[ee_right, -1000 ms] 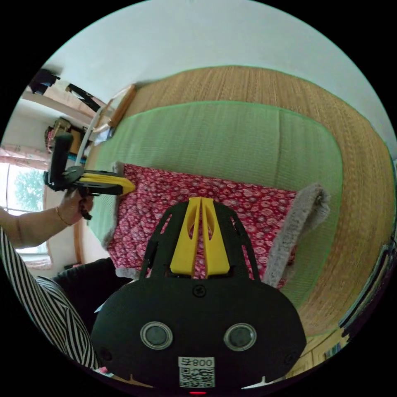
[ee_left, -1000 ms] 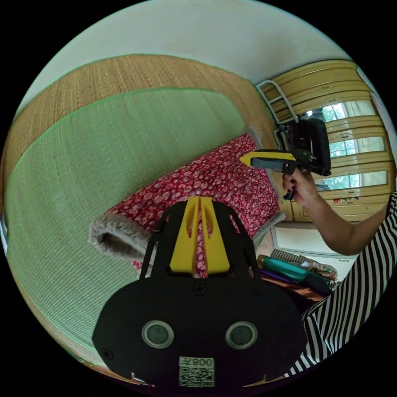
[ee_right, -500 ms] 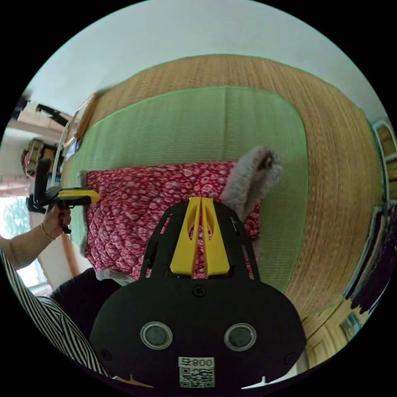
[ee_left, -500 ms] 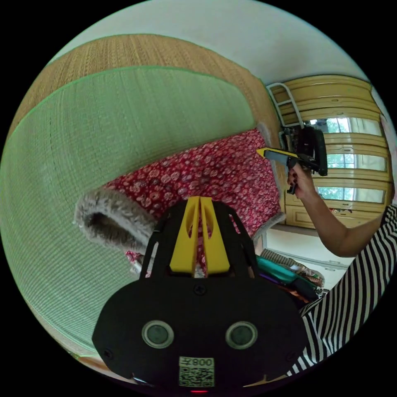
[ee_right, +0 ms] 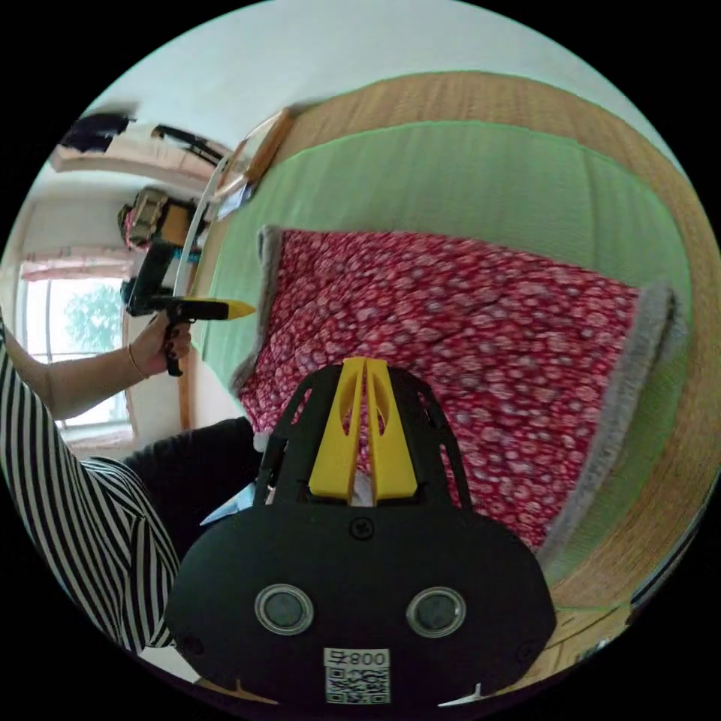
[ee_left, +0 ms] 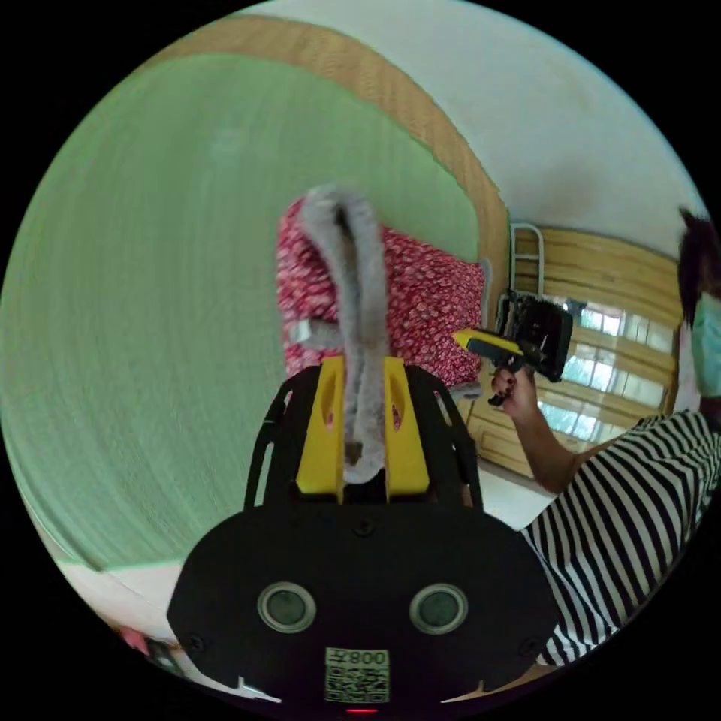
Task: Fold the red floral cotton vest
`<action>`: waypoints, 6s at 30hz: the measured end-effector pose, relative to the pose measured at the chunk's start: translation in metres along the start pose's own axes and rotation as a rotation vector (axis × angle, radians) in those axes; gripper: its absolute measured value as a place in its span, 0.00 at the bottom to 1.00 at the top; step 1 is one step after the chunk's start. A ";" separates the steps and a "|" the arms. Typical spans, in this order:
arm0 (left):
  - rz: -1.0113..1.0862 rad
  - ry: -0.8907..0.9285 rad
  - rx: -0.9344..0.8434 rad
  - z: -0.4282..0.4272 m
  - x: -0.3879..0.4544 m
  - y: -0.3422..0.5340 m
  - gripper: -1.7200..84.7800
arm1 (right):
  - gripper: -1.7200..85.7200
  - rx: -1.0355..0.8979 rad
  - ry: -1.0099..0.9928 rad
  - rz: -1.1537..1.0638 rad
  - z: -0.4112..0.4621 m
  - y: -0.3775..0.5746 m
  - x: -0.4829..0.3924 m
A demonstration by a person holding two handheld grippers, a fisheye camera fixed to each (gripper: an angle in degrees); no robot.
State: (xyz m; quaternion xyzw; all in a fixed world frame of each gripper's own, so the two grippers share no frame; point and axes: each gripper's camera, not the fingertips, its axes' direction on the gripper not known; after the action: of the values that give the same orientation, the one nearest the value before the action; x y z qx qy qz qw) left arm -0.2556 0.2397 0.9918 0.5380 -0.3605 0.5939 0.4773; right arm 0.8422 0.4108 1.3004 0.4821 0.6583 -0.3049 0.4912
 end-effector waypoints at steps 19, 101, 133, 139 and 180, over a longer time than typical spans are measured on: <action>-0.148 0.325 -0.002 0.051 -0.134 0.001 0.19 | 0.02 -0.070 0.013 0.018 0.025 -0.013 0.015; 0.695 0.099 -0.652 0.148 0.475 -0.341 0.10 | 0.08 0.606 -0.376 0.230 -0.083 0.254 0.140; 0.914 -0.295 -0.298 0.127 0.535 -0.312 0.02 | 0.02 0.410 0.258 0.392 -0.065 0.187 0.085; 0.852 -0.219 -0.352 0.126 0.538 -0.317 0.02 | 0.02 0.190 0.473 0.328 -0.004 0.149 0.077; 0.138 0.364 -0.452 0.148 0.320 -0.188 0.27 | 0.22 0.188 0.016 0.330 -0.038 0.147 0.313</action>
State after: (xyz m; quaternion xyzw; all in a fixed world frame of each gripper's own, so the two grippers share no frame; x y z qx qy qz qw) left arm -0.0210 0.2114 1.3142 0.2770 -0.4278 0.6165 0.6002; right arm 0.9493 0.6001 1.0296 0.6298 0.5428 -0.2765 0.4820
